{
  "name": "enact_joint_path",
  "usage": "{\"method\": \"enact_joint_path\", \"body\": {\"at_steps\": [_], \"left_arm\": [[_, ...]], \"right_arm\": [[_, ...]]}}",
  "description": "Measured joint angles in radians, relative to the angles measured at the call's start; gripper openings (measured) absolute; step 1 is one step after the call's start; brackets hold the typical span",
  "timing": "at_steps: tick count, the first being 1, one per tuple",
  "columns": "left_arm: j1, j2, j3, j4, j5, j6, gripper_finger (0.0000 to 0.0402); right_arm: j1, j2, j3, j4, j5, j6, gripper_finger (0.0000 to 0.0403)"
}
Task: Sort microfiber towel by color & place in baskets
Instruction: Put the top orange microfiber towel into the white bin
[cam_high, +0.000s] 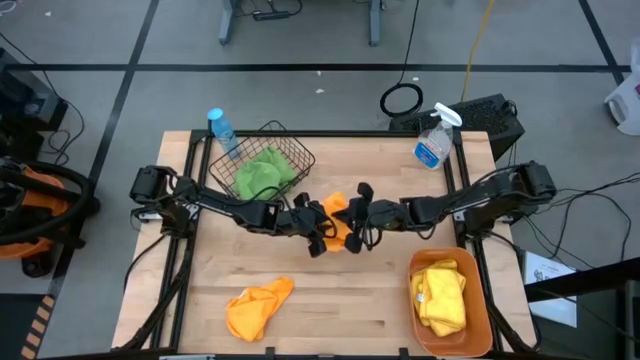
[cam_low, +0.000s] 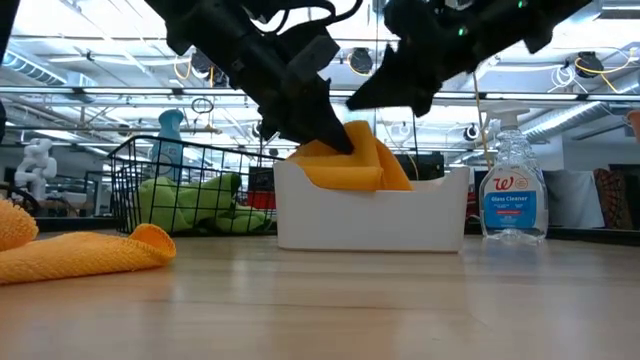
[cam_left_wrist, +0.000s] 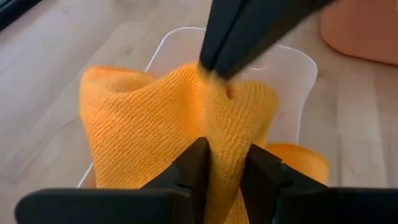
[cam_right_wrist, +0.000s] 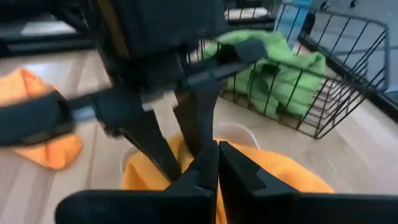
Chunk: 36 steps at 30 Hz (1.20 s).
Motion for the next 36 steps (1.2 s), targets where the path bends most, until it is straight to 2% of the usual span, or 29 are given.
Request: {"method": "enact_joint_path", "body": {"at_steps": [7,11,17,25,36], "left_arm": [[-0.032,-0.019,0.0,-0.006,0.004,0.028,0.0108],[-0.045,-0.042,0.0,-0.011,0.004,0.052,0.0123],[-0.065,-0.089,0.0,-0.071,0.004,0.058,0.0125],[-0.063,-0.086,0.001,-0.097,-0.017,0.077,0.0125],[-0.063,-0.039,0.001,-0.099,-0.048,0.075,0.0125]], "right_arm": [[-0.022,0.119,0.0,0.001,-0.058,0.017,0.0004],[-0.027,0.178,0.0,-0.007,-0.058,0.032,0.0004],[-0.031,0.252,0.0,-0.017,-0.059,0.034,0.0004],[-0.031,0.275,0.004,-0.032,-0.057,0.042,0.0004],[-0.027,0.231,0.0,-0.042,-0.1,0.063,0.0004]]}}
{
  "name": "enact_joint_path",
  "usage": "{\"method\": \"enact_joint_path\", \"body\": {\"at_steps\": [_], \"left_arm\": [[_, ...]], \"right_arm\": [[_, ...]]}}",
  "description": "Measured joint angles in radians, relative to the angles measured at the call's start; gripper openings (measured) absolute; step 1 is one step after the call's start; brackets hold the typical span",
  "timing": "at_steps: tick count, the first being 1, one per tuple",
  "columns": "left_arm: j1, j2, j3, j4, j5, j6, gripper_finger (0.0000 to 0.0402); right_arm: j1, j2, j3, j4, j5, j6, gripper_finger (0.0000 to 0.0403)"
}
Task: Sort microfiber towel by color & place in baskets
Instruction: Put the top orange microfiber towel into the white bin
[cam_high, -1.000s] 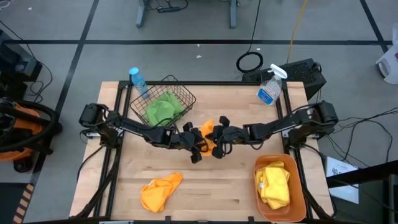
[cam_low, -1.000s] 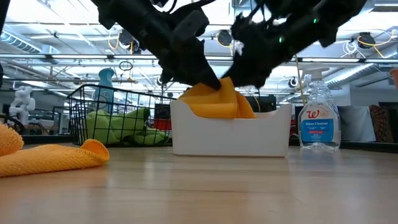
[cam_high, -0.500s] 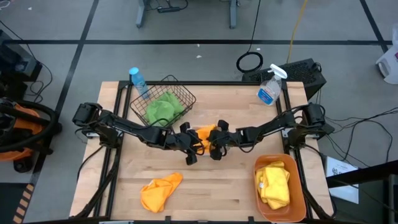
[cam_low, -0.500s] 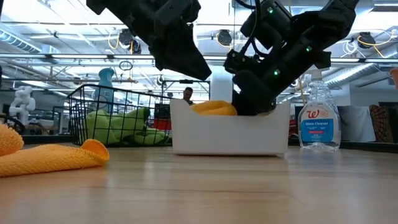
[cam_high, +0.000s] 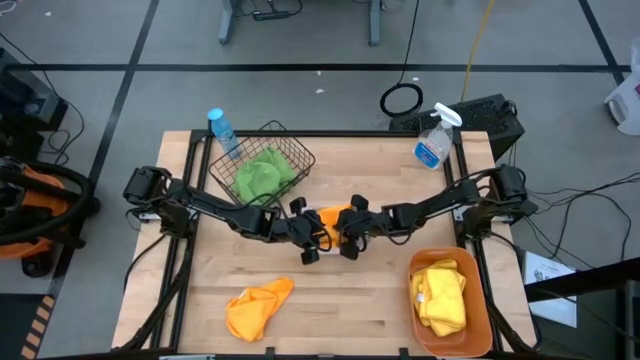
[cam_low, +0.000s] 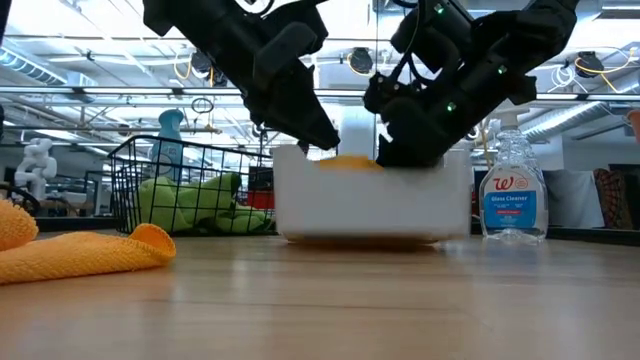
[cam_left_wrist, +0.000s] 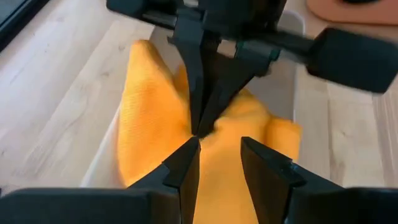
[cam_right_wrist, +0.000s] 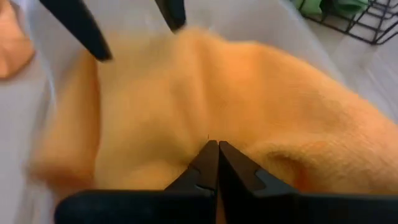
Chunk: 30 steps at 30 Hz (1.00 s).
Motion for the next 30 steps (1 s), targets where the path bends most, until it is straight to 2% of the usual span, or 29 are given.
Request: {"method": "enact_joint_path", "body": {"at_steps": [12,15,19,24,30], "left_arm": [[0.001,0.006,0.0,0.004,-0.03,-0.018,0.0125],[0.012,0.033,0.0,0.001,-0.035,-0.001,0.0125],[0.031,0.089,0.0,0.017,0.019,0.001,0.0125],[0.042,0.133,0.002,0.05,0.037,0.0,0.0125],[0.053,0.152,-0.001,0.043,0.062,0.004,0.0125]], "right_arm": [[0.001,-0.01,0.029,-0.023,-0.064,-0.053,0.0004],[0.002,-0.019,0.081,-0.114,-0.063,-0.061,0.0004],[0.004,-0.042,0.167,-0.302,-0.056,-0.066,0.0004],[0.018,-0.051,0.254,-0.509,-0.024,-0.074,0.0004],[0.038,-0.051,0.281,-0.554,-0.035,-0.024,0.0004]]}}
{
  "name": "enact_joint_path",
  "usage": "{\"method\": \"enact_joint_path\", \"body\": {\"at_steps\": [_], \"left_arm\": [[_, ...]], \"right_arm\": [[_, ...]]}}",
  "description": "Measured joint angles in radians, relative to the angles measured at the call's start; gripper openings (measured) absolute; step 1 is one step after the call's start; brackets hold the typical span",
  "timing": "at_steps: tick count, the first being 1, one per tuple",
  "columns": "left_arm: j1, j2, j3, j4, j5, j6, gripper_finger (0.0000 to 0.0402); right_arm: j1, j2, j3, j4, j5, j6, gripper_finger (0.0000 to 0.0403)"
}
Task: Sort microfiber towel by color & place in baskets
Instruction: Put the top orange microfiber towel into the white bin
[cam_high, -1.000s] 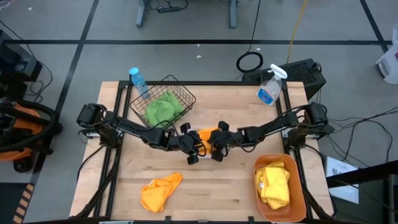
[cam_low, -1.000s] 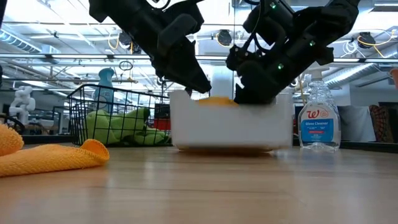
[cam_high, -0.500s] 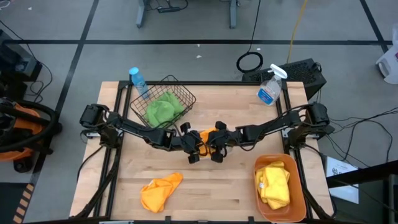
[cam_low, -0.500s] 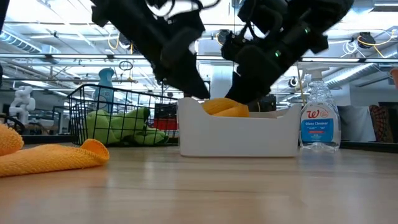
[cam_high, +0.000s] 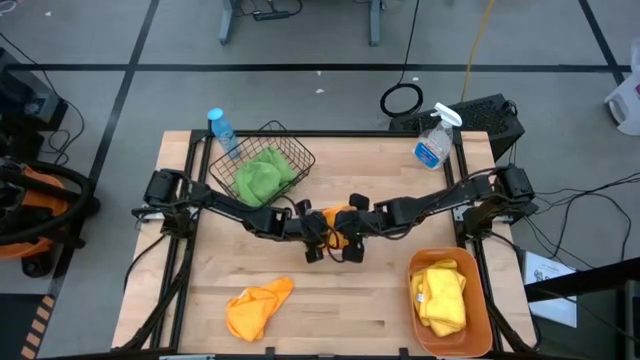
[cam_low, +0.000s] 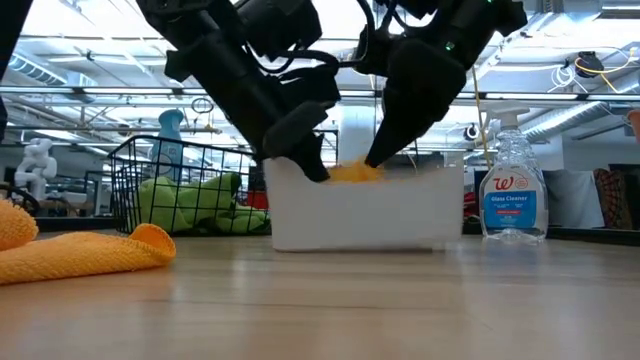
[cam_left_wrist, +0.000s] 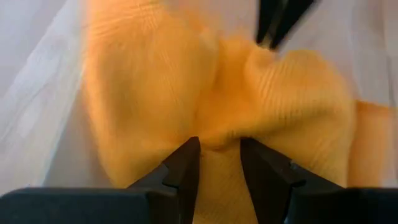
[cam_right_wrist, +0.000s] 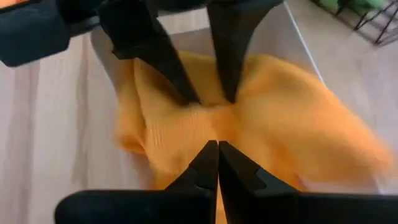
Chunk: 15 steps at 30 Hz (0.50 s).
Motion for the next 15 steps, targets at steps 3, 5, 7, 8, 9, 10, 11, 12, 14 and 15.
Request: {"method": "enact_joint_path", "body": {"at_steps": [3,5,7,8,9,10,11,12,14,15], "left_arm": [[0.0,-0.018,0.0,0.003,-0.007,0.005,0.0125],[0.0,-0.032,0.003,0.013,-0.008,0.005,0.0125],[0.0,-0.045,0.003,0.013,-0.008,0.005,0.0125],[0.0,-0.047,0.003,0.013,-0.009,0.006,0.0125],[0.0,-0.051,0.003,0.011,-0.009,0.007,0.0125],[0.0,-0.057,0.003,0.006,-0.009,0.012,0.0125],[0.0,-0.062,0.002,0.007,-0.009,0.022,0.0125],[0.0,-0.069,0.003,0.013,-0.011,0.025,0.0125],[0.0,-0.089,0.003,0.0,-0.012,0.032,0.0125],[0.0,-0.1,0.003,-0.003,-0.012,0.031,0.0125]], "right_arm": [[0.008,0.004,0.0,0.005,-0.002,0.067,0.0004],[0.018,0.007,-0.001,-0.004,-0.003,0.074,0.0004],[0.025,0.008,-0.001,0.0,0.003,0.074,0.0004],[0.028,0.008,-0.001,0.006,0.006,0.074,0.0004],[0.028,0.01,-0.001,0.008,0.007,0.074,0.0004],[0.028,0.013,-0.001,0.01,0.007,0.074,0.0004],[0.027,0.017,-0.001,0.01,0.006,0.074,0.0004],[0.024,0.022,-0.001,0.013,0.006,0.075,0.0004],[0.015,0.033,-0.001,0.03,0.005,0.107,0.0004],[0.011,0.04,-0.001,0.043,0.003,0.134,0.0004]]}}
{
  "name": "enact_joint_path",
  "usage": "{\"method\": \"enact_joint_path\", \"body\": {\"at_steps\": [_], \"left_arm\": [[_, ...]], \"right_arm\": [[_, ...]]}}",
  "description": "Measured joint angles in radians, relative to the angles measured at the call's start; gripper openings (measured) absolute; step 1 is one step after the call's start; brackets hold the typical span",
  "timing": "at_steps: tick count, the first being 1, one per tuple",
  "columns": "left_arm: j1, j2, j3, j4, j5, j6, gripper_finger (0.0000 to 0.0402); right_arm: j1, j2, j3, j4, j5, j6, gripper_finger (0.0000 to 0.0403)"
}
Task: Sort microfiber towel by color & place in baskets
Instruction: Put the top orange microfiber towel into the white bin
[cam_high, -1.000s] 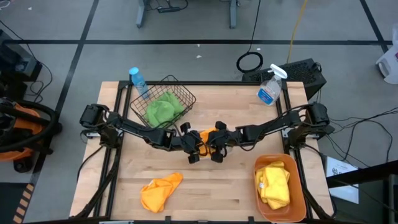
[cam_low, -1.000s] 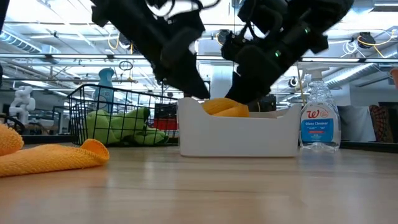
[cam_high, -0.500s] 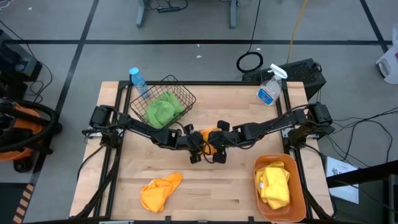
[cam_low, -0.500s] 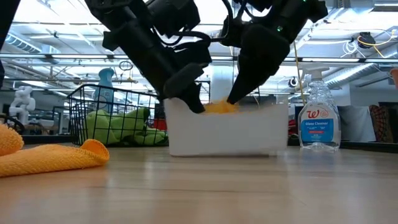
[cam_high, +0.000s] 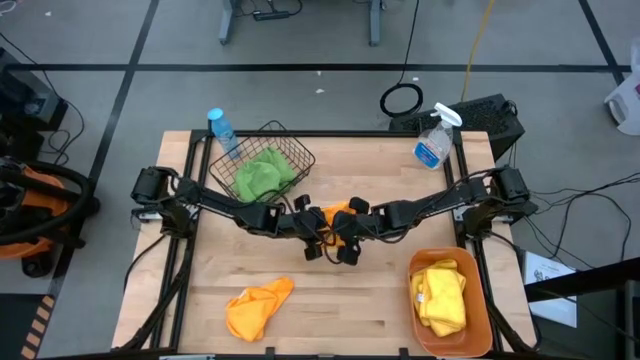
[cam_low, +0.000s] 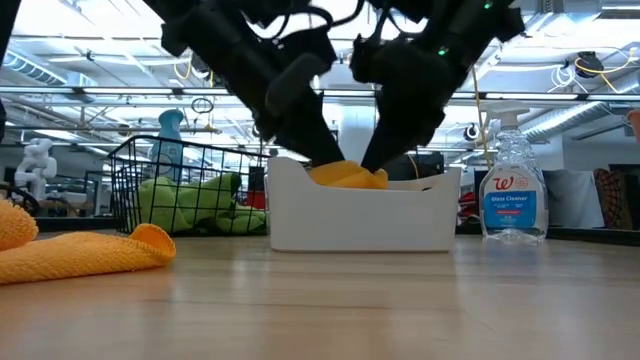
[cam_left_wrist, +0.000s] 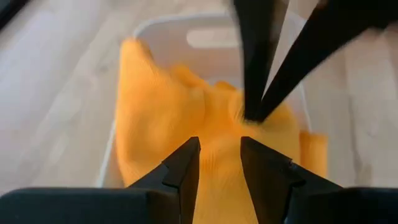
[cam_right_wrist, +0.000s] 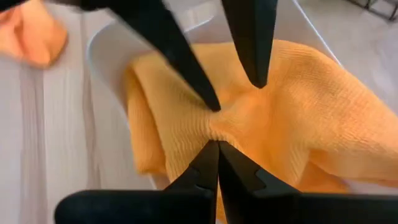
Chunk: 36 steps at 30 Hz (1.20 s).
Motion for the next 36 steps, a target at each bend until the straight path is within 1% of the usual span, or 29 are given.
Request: {"method": "enact_joint_path", "body": {"at_steps": [3,7,10,14,19,26,30,33,36], "left_arm": [[-0.002,-0.051,0.0,-0.027,-0.001,-0.007,0.0125],[-0.021,-0.137,0.0,-0.08,-0.004,-0.008,0.0125],[-0.049,-0.199,0.0,-0.128,-0.004,-0.026,0.0125],[-0.104,-0.258,0.001,-0.208,-0.01,-0.083,0.0125],[-0.203,-0.278,0.001,-0.349,-0.061,-0.193,0.0125],[-0.356,-0.278,0.0,-0.563,-0.1,-0.426,0.0125],[-0.432,-0.278,-0.001,-0.622,-0.137,-0.531,0.0125],[-0.48,-0.278,-0.023,-0.624,-0.137,-0.59,0.0125],[-0.53,-0.278,-0.042,-0.627,-0.136,-0.649,0.0125]], "right_arm": [[-0.008,0.024,0.0,0.024,-0.014,0.077,0.0004],[-0.013,0.06,0.0,0.057,-0.038,0.135,0.0004],[-0.019,0.092,0.0,0.053,-0.048,0.174,0.0004],[-0.021,0.121,0.004,0.046,-0.029,0.192,0.0004],[-0.018,0.118,0.002,0.039,-0.009,0.231,0.0004],[-0.006,0.089,0.0,0.051,-0.004,0.307,0.0004],[-0.002,0.089,0.0,0.055,0.022,0.313,0.0004],[-0.002,0.089,0.001,0.052,0.022,0.31,0.0004],[0.003,0.089,0.033,0.026,0.029,0.274,0.0004]]}}
